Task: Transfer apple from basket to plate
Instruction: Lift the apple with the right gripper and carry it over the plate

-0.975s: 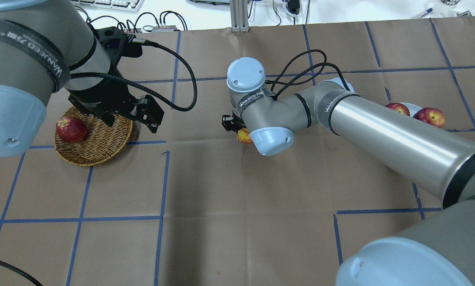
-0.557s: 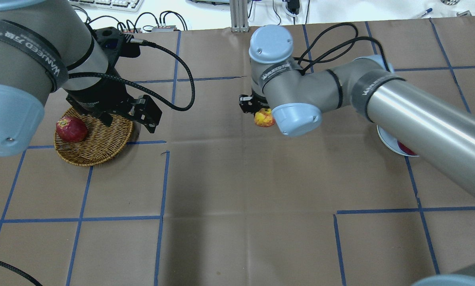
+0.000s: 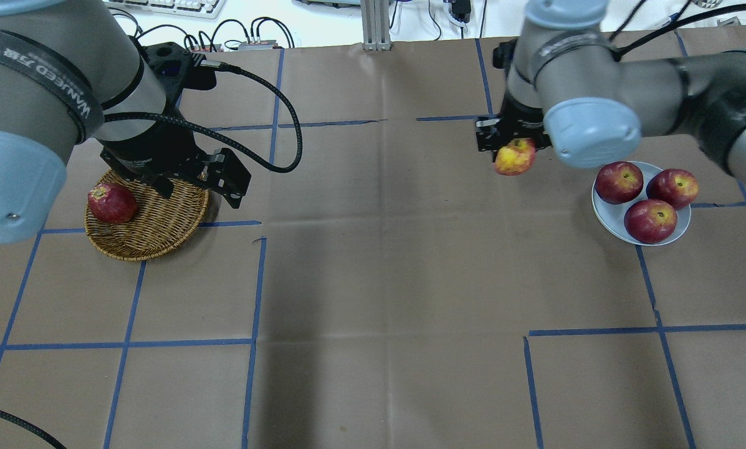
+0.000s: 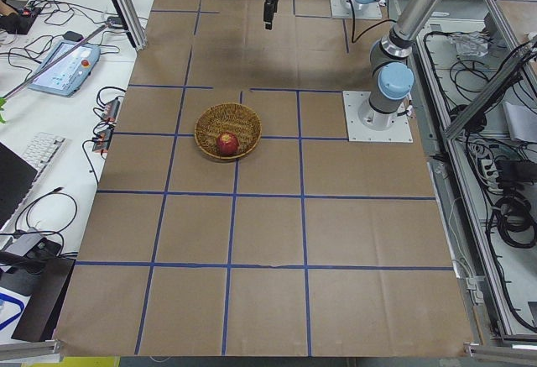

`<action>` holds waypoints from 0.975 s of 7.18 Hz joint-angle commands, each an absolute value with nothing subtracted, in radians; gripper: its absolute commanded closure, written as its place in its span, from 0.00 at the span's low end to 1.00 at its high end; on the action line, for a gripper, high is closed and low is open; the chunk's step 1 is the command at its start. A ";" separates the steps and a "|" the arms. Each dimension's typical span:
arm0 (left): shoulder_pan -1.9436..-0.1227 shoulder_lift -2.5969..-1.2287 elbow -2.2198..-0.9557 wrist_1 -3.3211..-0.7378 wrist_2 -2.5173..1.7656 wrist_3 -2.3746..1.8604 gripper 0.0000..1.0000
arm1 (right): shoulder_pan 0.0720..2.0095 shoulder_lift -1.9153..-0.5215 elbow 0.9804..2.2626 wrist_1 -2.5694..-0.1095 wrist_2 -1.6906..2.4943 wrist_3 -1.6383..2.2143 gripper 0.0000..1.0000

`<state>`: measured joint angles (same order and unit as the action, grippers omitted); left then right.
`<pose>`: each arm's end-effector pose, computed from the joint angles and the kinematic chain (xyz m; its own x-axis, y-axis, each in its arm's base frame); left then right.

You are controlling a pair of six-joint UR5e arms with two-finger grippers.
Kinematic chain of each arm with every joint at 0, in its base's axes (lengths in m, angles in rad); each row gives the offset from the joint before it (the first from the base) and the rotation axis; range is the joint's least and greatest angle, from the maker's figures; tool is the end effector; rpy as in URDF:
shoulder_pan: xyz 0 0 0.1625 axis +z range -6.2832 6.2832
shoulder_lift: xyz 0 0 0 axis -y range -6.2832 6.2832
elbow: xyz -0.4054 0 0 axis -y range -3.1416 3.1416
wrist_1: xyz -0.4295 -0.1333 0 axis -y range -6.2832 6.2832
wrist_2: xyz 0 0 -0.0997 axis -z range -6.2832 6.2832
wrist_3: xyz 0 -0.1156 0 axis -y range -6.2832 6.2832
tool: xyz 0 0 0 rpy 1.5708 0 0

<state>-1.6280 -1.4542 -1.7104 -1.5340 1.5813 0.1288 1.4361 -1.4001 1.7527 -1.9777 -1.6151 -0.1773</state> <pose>-0.1595 -0.4752 0.4411 -0.9827 0.1848 -0.0122 0.1849 0.9827 -0.0123 0.0494 -0.5897 0.3038 -0.9978 -0.0401 0.0531 -0.0426 0.9981 -0.0456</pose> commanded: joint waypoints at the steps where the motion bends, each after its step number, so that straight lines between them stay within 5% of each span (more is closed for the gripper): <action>1: -1.628 -1.454 -1.710 -1.534 1.582 0.129 0.01 | 1.271 -1.416 1.792 -1.988 -1.612 -0.422 0.44; 7: -1.628 -1.454 -1.710 -1.534 1.582 0.127 0.01 | 1.157 -1.286 1.822 -2.152 -1.612 -0.586 0.44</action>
<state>-1.6284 -1.4543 -1.7104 -1.5346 1.5815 0.1285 1.1578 -1.3010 1.8217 -2.1427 -1.6121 -0.5816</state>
